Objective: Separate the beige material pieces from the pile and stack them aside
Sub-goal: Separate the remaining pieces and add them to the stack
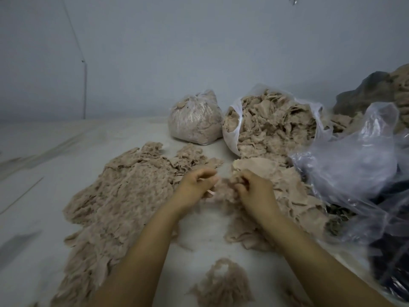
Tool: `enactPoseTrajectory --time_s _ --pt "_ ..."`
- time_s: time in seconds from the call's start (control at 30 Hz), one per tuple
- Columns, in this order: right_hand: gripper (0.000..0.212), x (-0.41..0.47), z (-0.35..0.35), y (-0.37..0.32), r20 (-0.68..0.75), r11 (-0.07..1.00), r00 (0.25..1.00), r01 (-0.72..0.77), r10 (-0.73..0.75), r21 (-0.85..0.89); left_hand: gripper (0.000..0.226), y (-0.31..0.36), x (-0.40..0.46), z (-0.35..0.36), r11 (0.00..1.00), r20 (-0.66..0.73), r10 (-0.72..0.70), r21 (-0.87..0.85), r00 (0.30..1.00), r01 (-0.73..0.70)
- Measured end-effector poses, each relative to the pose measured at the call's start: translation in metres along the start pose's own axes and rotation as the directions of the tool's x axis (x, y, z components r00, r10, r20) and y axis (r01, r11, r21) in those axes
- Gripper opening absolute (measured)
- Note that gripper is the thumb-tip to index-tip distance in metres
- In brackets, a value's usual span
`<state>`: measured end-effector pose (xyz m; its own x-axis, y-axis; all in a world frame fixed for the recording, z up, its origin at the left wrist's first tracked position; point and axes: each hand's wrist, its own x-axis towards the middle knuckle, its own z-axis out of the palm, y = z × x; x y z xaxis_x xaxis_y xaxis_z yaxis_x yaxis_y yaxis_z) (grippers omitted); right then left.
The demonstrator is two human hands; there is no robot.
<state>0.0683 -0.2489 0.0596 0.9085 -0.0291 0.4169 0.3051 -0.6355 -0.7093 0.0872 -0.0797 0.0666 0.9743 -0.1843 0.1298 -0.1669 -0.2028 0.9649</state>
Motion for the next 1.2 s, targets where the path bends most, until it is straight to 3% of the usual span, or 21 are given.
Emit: enactPoseTrajectory --time_s 0.07,0.13,0.2,0.23,0.3,0.37,0.47,0.53,0.6,0.67,0.7,0.73,0.77,0.8,0.83,0.93,1.0,1.07,1.13,1.2 --pt "0.022 0.018 -0.015 0.001 -0.112 0.990 0.994 -0.021 0.005 -0.139 0.019 -0.009 -0.003 -0.029 0.964 -0.243 -0.011 0.255 0.970 0.075" --pt "0.044 0.027 -0.025 0.003 -0.101 0.955 0.993 -0.085 0.058 -0.283 0.029 -0.030 -0.013 -0.061 0.760 -0.474 -0.022 0.564 0.880 0.323" --pt "0.048 0.022 -0.019 0.001 -0.123 0.965 0.992 -0.066 0.035 -0.254 0.051 -0.051 -0.031 -0.086 0.517 -0.663 -0.060 0.619 0.746 0.591" --pt "0.045 0.015 -0.011 -0.003 -0.123 0.979 0.992 -0.027 0.002 -0.201 0.062 -0.057 -0.039 -0.094 0.475 -0.709 -0.096 0.584 0.698 0.658" --pt "0.036 -0.001 0.011 -0.010 -0.013 0.998 1.000 0.012 -0.013 -0.059 0.073 -0.069 -0.047 -0.102 0.530 -0.682 -0.193 0.533 0.706 0.660" --pt "0.030 -0.020 0.039 -0.014 0.233 0.998 0.972 -0.045 0.034 0.040 0.062 -0.077 -0.051 -0.100 0.627 -0.610 -0.229 0.504 0.759 0.594" --pt "0.036 -0.044 0.083 -0.018 0.522 0.969 0.832 -0.245 0.189 0.039 0.032 -0.079 -0.052 -0.096 0.855 -0.612 -0.183 0.288 0.769 0.432" --pt "0.050 -0.050 0.106 -0.021 0.612 0.870 0.722 -0.481 0.323 0.108 0.021 -0.077 -0.052 -0.098 0.950 -0.603 -0.242 0.014 0.760 0.313" --pt "0.057 -0.048 0.121 -0.025 0.598 0.786 0.688 -0.600 0.411 0.150 0.019 -0.077 -0.054 -0.099 0.957 -0.619 -0.252 -0.047 0.744 0.285" --pt "0.027 -0.044 0.133 -0.028 0.527 0.829 0.750 -0.541 0.400 0.141 0.024 -0.079 -0.060 -0.094 0.899 -0.678 -0.076 0.271 0.732 0.344" --pt "0.018 -0.044 0.138 -0.029 0.499 0.856 0.786 -0.494 0.365 0.151 0.038 -0.081 -0.063 -0.091 0.805 -0.664 0.060 0.474 0.745 0.358" --pt "0.032 -0.044 0.144 -0.027 0.476 0.883 0.813 -0.448 0.335 0.144 0.049 -0.086 -0.065 -0.087 0.663 -0.574 0.182 0.671 0.799 0.331" --pt "0.038 -0.045 0.147 -0.027 0.464 0.897 0.829 -0.419 0.313 0.143 0.055 -0.091 -0.067 -0.084 0.515 -0.457 0.228 0.806 0.860 0.291" --pt "0.037 -0.046 0.148 -0.027 0.452 0.911 0.841 -0.393 0.298 0.129 0.053 -0.097 -0.067 -0.084 0.430 -0.375 0.207 0.864 0.904 0.261" --pt "0.033 -0.046 0.150 -0.027 0.440 0.929 0.857 -0.352 0.269 0.117 0.043 -0.103 -0.065 -0.087 0.441 -0.360 0.150 0.858 0.921 0.263" --pt "0.023 -0.044 0.152 -0.025 0.402 0.968 0.896 -0.239 0.187 0.082 0.015 -0.100 -0.061 -0.097 0.780 -0.508 0.042 0.555 0.860 0.290" --pt "0.027 -0.043 0.156 -0.029 0.401 0.954 0.901 -0.248 0.164 0.169 0.030 -0.087 -0.059 -0.101 0.888 -0.536 0.038 0.405 0.844 0.217" --pt "0.033 -0.041 0.156 -0.042 0.443 0.871 0.878 -0.354 0.183 0.341 0.037 -0.068 -0.059 -0.101 0.969 -0.524 0.030 0.225 0.851 0.105" --pt "0.041 -0.035 0.157 -0.053 0.529 0.691 0.830 -0.488 0.177 0.534 0.034 -0.048 -0.058 -0.100 0.989 -0.517 -0.082 -0.149 0.852 0.005" --pt "0.047 -0.027 0.156 -0.060 0.599 0.483 0.779 -0.603 0.186 0.635 0.030 -0.032 -0.057 -0.104 0.836 -0.432 -0.232 -0.547 0.872 -0.049"
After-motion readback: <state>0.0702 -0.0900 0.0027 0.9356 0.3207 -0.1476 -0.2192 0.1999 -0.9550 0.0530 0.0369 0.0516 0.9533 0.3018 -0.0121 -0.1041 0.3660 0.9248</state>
